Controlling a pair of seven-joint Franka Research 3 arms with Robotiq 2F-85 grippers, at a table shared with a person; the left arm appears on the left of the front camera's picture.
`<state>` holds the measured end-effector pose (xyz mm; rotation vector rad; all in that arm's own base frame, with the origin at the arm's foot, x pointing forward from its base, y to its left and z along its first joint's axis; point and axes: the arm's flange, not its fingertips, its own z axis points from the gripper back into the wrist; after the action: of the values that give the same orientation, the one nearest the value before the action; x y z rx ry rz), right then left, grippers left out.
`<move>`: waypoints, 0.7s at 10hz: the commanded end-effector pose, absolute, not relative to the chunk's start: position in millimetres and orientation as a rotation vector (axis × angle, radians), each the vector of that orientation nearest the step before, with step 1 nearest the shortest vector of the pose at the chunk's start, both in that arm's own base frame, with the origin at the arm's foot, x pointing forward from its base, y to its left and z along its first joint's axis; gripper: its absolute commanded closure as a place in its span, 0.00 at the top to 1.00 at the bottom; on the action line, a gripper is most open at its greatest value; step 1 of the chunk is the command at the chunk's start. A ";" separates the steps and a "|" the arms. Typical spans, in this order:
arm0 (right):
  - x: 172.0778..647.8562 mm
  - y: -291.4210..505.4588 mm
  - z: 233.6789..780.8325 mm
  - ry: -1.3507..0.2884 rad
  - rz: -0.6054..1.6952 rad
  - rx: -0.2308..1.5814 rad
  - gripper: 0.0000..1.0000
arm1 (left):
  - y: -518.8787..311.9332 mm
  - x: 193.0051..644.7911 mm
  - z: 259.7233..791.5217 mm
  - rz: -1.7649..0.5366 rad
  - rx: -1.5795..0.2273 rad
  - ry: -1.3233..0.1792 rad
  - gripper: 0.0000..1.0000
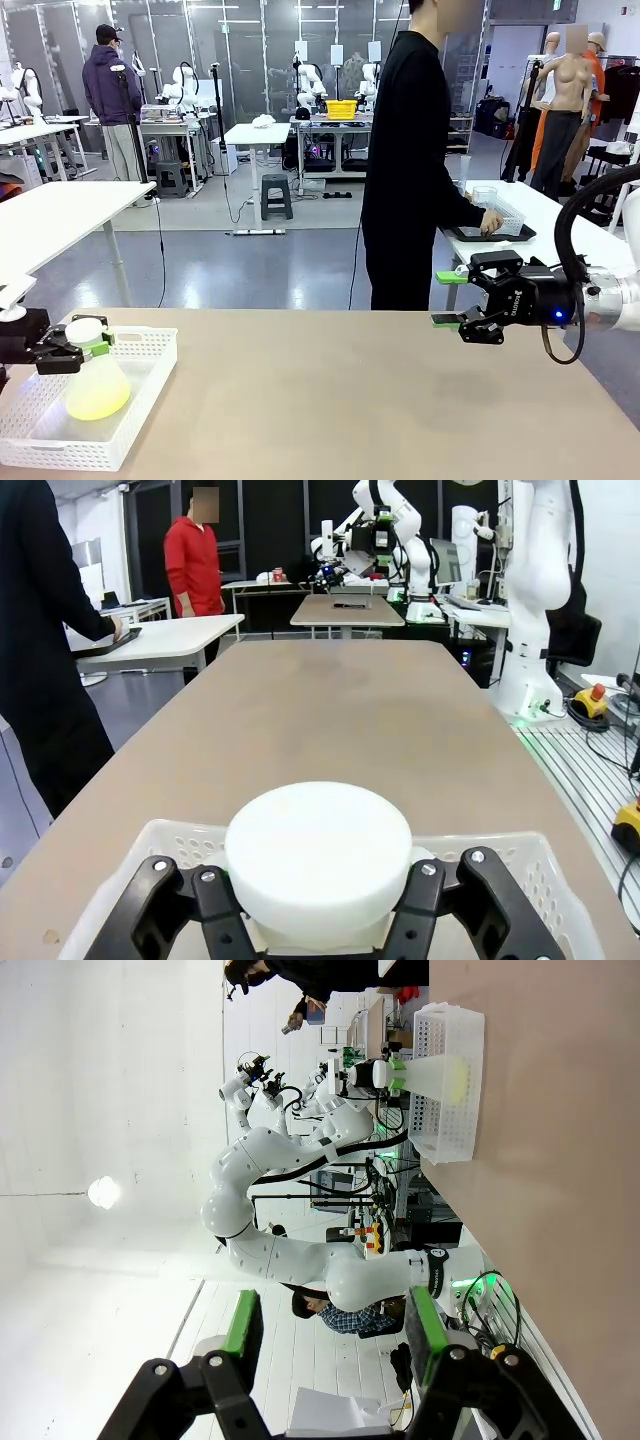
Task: Prepare the solutions needed for the experiment.
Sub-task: When the human places the Big flask in the center of the table, pick up the Big flask and place it in the left Organizing basket.
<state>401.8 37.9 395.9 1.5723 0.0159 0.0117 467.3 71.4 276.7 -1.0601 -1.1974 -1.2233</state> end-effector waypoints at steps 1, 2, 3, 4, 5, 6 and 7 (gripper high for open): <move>401.3 38.2 395.8 0.009 0.023 1.574 0.73 | 72.0 467.0 264.4 -1.272 -1.082 -1.143 0.45; 401.3 38.2 395.8 0.009 0.023 1.574 0.73 | 72.0 468.3 263.3 -1.264 -1.063 -1.130 0.57; 401.3 38.2 395.8 0.009 0.023 1.574 0.73 | 74.0 468.2 263.9 -1.256 -1.072 -1.129 0.65; 401.3 38.2 395.8 0.009 0.023 1.574 0.73 | 76.7 467.1 265.3 -1.245 -1.077 -1.126 0.77; 401.3 38.2 395.8 0.009 0.023 1.574 0.73 | 79.2 466.6 265.6 -1.232 -1.066 -1.129 0.85; 401.3 38.2 395.8 0.009 0.023 1.574 0.73 | 82.0 466.2 267.4 -1.218 -1.045 -1.135 0.97; 401.3 38.2 395.8 0.009 0.023 1.574 0.73 | 85.9 465.5 268.1 -1.208 -1.039 -1.144 1.00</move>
<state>401.8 37.9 395.9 1.5723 0.0159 0.0117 463.4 81.6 264.8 -1.0588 -1.1571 -1.2165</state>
